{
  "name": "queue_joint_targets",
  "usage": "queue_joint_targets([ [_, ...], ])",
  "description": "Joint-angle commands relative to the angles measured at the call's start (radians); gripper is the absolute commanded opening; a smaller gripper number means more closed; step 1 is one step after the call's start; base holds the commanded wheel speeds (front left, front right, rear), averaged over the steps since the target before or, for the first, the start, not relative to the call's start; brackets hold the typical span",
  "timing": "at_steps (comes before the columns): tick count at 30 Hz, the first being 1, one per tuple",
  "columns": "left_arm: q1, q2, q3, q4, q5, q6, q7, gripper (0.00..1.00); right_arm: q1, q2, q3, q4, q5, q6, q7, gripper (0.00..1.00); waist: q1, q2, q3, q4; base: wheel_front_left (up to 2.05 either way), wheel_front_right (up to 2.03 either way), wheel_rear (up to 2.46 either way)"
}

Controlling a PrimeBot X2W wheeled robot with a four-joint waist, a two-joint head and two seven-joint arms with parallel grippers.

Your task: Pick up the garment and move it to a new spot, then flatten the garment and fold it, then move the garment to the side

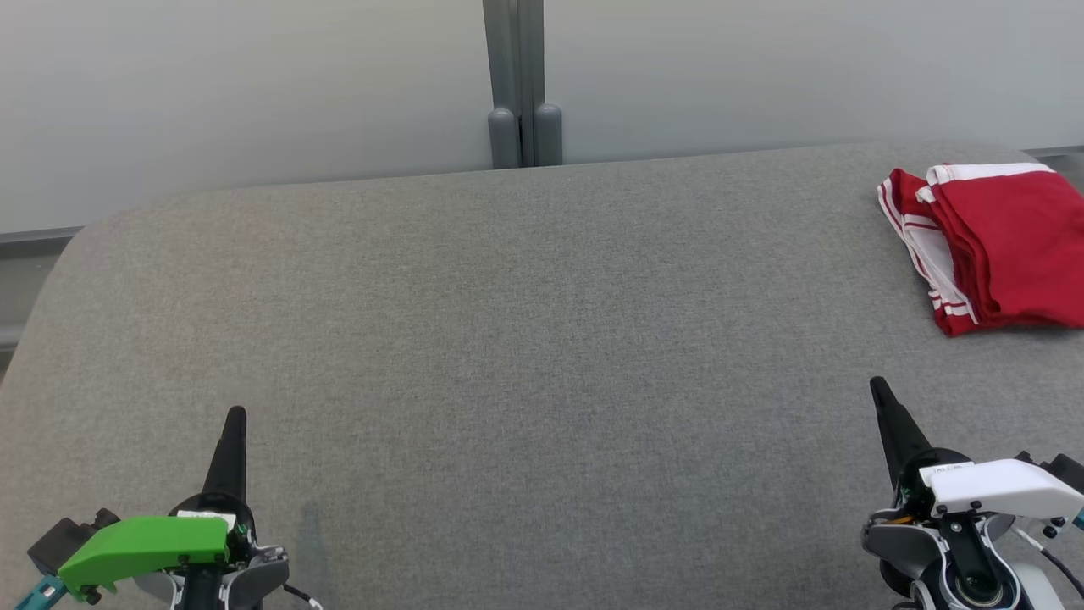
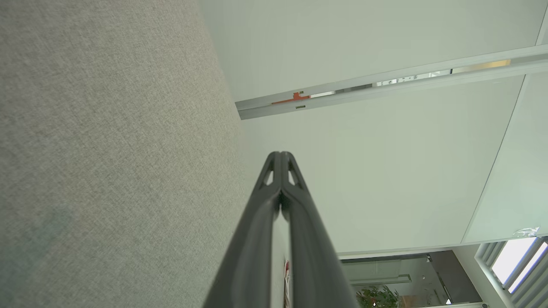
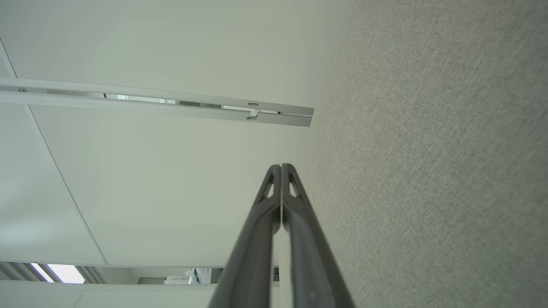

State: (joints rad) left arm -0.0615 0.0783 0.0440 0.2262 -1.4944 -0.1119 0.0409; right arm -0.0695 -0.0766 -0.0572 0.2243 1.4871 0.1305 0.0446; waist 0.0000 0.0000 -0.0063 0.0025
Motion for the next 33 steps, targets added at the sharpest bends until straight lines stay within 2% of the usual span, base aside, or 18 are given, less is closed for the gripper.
queue_joint_targets([
  [1,-0.025,0.005,0.008,0.0,-0.024,-0.007,0.005,0.0,-0.02,-0.001,-0.005,0.002,0.025,0.0,0.008,0.0,0.0,0.0,0.001,0.0,0.0,0.0,0.0],
  [21,-0.054,0.001,0.036,0.019,-0.156,-0.022,0.045,0.0,-0.043,0.003,-0.027,0.021,0.156,0.0,0.047,0.0,0.0,0.0,0.009,-0.002,0.0,0.0,0.0],
  [33,-0.053,-0.004,0.04,0.019,-0.145,-0.022,0.05,0.0,-0.041,0.007,-0.031,0.021,0.148,0.0,0.051,0.0,0.0,0.0,0.009,-0.002,0.0,0.0,0.0],
])
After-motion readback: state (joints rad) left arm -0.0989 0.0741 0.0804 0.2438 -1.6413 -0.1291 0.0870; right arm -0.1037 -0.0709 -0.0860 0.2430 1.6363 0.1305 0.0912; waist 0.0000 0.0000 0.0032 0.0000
